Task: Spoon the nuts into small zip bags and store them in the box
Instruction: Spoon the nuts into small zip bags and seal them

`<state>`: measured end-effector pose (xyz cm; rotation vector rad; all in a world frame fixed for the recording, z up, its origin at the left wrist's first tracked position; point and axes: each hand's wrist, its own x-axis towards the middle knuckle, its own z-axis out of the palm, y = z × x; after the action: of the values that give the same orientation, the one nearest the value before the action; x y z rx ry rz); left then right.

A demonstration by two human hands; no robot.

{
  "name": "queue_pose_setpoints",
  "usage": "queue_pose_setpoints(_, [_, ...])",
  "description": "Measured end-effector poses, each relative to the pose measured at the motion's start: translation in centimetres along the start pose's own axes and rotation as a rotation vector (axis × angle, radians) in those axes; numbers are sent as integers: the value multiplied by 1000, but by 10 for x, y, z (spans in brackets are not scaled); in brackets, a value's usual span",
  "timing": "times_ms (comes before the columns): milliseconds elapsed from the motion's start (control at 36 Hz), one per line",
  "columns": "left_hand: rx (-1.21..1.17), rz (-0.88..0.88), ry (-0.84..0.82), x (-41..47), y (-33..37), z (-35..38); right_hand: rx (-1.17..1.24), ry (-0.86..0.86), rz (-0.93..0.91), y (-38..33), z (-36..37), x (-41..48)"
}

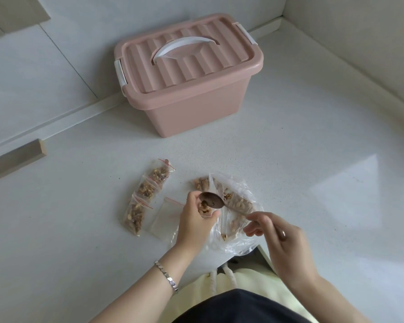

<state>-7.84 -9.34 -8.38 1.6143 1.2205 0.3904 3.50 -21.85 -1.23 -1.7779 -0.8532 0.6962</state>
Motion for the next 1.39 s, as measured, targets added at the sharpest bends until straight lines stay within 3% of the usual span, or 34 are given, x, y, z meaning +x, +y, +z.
queue_pose_setpoints(222, [120,17,61,-6,9,-11,-114,42,-155,-3,-11,-1])
queue_pose_setpoints(389, [514,13,206,-10,4,-54,-106,73,-133,-1,-15,2])
queue_pose_setpoints(583, [875,-242,211,-4,-37,-95,-114,44,-71,1,-7,2])
queue_pose_setpoints(667, [826,-271,258,-1,-48,-98,-125,12,-75,0,-3,3])
queue_pose_setpoints(889, [580,-144,439,-11,-64,-85,-129,42,-101,-3,-4,5])
queue_pose_setpoints(1028, [538,168,541,-19,-51,-71,-233,124,-228,2,-12,10])
queue_pose_setpoints(1111, [432,253,378,-20,-29,-57,-304,165,-316,-1,-21,19])
queue_pose_setpoints(1194, [276,143,130,-15,-7,-39,-327,127,-334,-14,-29,29])
queue_pose_setpoints(1278, [185,3,90,1,10,-23,-327,38,-211,-17,-31,43])
queue_pose_setpoints(1389, [129,-191,-11,32,30,-15,-499,-84,-24,-3,-21,66])
